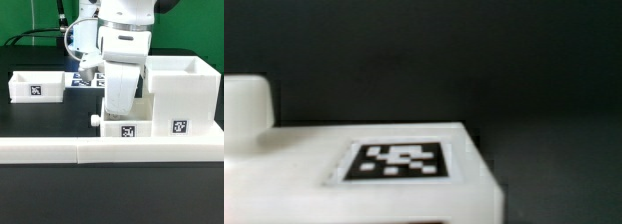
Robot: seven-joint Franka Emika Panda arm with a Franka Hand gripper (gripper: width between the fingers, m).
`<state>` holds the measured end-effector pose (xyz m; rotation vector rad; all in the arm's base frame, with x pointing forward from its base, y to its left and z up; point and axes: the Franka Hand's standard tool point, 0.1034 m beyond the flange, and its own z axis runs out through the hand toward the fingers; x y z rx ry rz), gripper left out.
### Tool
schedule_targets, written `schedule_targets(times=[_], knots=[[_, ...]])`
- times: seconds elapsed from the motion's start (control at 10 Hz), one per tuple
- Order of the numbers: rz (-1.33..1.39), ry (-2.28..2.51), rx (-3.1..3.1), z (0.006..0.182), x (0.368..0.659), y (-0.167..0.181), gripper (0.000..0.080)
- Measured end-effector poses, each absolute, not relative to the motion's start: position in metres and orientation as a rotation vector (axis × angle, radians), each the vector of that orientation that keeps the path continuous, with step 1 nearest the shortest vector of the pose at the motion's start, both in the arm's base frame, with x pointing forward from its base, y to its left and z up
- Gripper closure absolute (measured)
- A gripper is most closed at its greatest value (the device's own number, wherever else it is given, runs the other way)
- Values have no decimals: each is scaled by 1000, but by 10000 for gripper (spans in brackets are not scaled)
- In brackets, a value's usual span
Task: Assemble drawer
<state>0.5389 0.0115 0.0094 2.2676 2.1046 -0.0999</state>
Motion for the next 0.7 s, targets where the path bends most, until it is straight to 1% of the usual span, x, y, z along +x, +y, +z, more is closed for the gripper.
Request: schedule_targets(times=[0.7], knots=[[-95,2121,2250,8,543,10,757]])
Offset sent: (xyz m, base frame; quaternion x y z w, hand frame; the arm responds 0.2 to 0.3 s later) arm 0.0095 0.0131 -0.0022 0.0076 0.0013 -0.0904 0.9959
